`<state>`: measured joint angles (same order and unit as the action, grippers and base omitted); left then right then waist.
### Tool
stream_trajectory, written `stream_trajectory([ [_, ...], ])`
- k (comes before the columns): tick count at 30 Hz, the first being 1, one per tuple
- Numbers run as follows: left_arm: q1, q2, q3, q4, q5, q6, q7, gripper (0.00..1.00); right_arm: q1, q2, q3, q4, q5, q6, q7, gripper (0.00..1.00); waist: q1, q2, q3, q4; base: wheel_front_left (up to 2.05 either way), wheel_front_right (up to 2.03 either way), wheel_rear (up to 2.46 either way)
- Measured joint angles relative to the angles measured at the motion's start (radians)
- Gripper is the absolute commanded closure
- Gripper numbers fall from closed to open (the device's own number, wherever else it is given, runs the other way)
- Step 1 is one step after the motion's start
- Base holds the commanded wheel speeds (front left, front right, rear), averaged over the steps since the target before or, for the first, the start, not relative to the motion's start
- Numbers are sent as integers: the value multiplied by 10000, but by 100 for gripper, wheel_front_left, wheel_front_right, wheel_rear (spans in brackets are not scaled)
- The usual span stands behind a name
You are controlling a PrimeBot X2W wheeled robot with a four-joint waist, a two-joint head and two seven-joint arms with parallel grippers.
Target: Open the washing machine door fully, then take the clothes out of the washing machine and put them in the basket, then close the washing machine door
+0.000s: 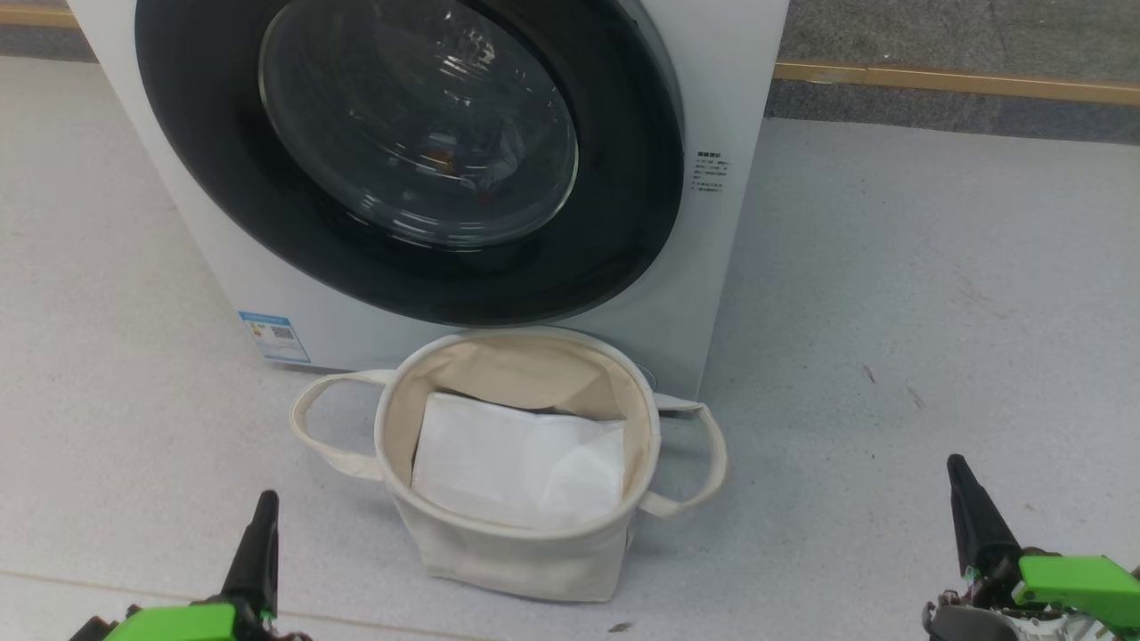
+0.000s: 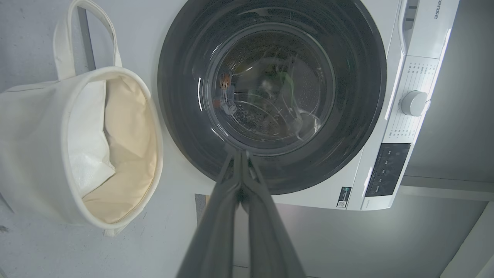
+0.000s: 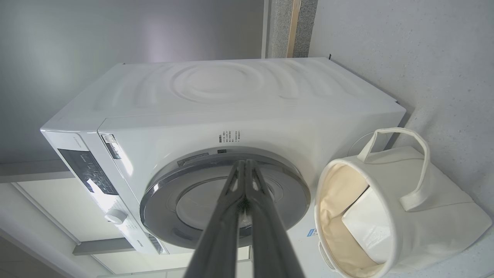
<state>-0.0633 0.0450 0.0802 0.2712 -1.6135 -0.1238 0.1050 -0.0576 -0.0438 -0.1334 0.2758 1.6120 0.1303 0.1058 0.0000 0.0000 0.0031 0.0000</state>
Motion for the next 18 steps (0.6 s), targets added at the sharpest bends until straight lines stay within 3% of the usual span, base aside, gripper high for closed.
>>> stream_trajectory([
  [18, 0, 0, 0, 0, 0, 0, 0, 100, 0, 0, 0, 0, 0, 0, 0, 100, 0, 0, 0, 0, 0, 0, 0],
])
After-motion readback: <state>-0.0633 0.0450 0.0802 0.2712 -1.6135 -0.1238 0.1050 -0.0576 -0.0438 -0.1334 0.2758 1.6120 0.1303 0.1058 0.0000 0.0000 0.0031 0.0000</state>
